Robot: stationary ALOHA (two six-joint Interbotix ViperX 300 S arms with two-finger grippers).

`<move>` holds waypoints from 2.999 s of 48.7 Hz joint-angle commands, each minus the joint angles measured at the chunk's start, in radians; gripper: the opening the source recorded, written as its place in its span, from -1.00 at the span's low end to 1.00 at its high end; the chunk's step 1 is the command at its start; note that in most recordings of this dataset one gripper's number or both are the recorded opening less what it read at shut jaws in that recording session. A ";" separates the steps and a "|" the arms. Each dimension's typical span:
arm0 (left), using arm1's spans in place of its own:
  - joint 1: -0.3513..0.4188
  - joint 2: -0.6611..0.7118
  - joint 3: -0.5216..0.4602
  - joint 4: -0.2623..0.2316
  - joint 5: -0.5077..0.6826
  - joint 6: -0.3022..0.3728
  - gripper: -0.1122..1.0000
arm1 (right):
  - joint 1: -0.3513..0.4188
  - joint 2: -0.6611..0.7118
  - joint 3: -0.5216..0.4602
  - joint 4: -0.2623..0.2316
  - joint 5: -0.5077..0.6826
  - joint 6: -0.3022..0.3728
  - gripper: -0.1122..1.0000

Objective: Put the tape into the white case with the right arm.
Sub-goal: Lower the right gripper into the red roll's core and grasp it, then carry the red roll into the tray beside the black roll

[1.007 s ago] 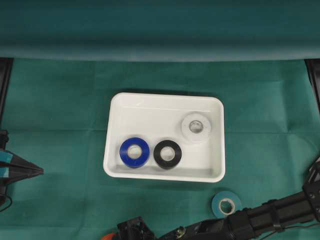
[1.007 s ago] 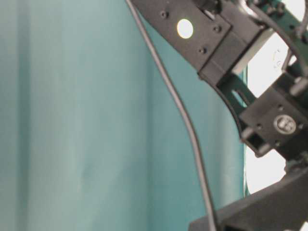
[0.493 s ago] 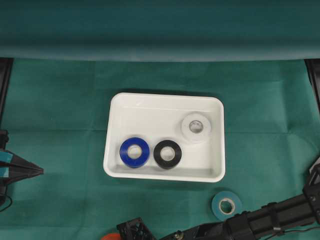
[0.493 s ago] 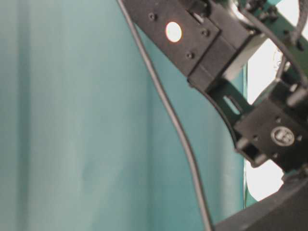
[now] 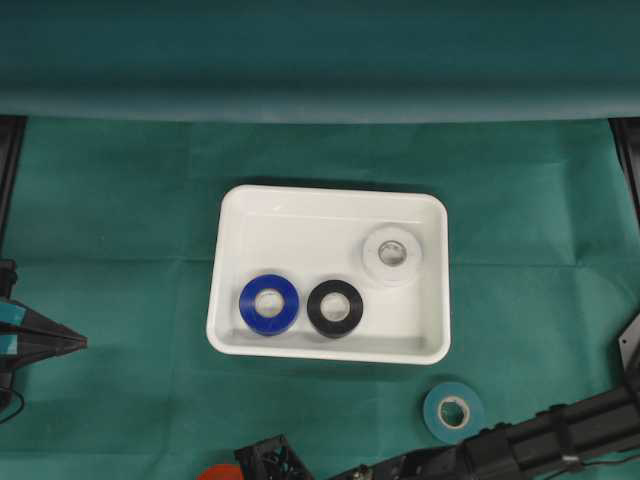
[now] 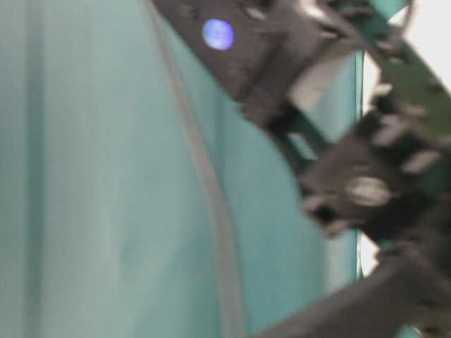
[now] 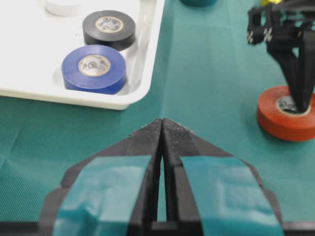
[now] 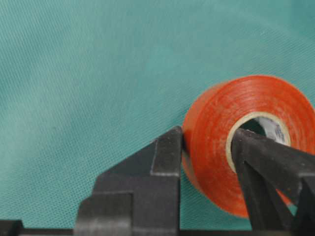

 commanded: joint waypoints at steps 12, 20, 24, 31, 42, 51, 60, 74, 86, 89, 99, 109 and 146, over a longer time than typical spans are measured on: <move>0.003 0.009 -0.011 -0.003 -0.009 -0.002 -0.80 | 0.005 -0.123 -0.017 -0.029 0.061 -0.005 -0.75; 0.003 0.009 -0.011 -0.003 -0.009 -0.002 -0.80 | 0.005 -0.127 -0.015 -0.051 0.064 -0.003 -0.75; 0.003 0.009 -0.011 -0.003 -0.009 -0.002 -0.80 | 0.003 -0.129 -0.012 -0.055 0.066 -0.003 -0.75; 0.003 0.009 -0.011 -0.003 -0.009 -0.002 -0.80 | -0.006 -0.129 -0.011 -0.061 0.098 -0.003 -0.75; 0.003 0.009 -0.011 -0.003 -0.009 -0.002 -0.80 | -0.046 -0.135 -0.008 -0.083 0.170 -0.003 -0.75; 0.003 0.009 -0.011 -0.003 -0.009 -0.002 -0.80 | -0.104 -0.161 0.011 -0.106 0.184 -0.003 -0.75; 0.003 0.009 -0.011 -0.003 -0.009 -0.002 -0.80 | -0.169 -0.198 0.038 -0.117 0.179 -0.005 -0.75; 0.003 0.009 -0.011 -0.003 -0.009 -0.002 -0.80 | -0.272 -0.224 0.081 -0.118 0.172 -0.006 -0.75; 0.003 0.009 -0.011 -0.003 -0.009 -0.002 -0.80 | -0.293 -0.229 0.107 -0.118 0.129 -0.006 -0.75; 0.003 0.009 -0.011 -0.003 -0.009 -0.002 -0.80 | -0.293 -0.236 0.117 -0.118 0.127 -0.006 -0.75; 0.003 0.009 -0.011 -0.003 -0.009 -0.002 -0.80 | -0.301 -0.296 0.198 -0.118 0.124 -0.005 -0.75; 0.003 0.009 -0.011 -0.003 -0.009 -0.002 -0.80 | -0.305 -0.376 0.318 -0.118 0.123 -0.003 -0.75; 0.003 0.009 -0.011 -0.003 -0.009 -0.002 -0.80 | -0.311 -0.594 0.649 -0.118 0.104 0.003 -0.75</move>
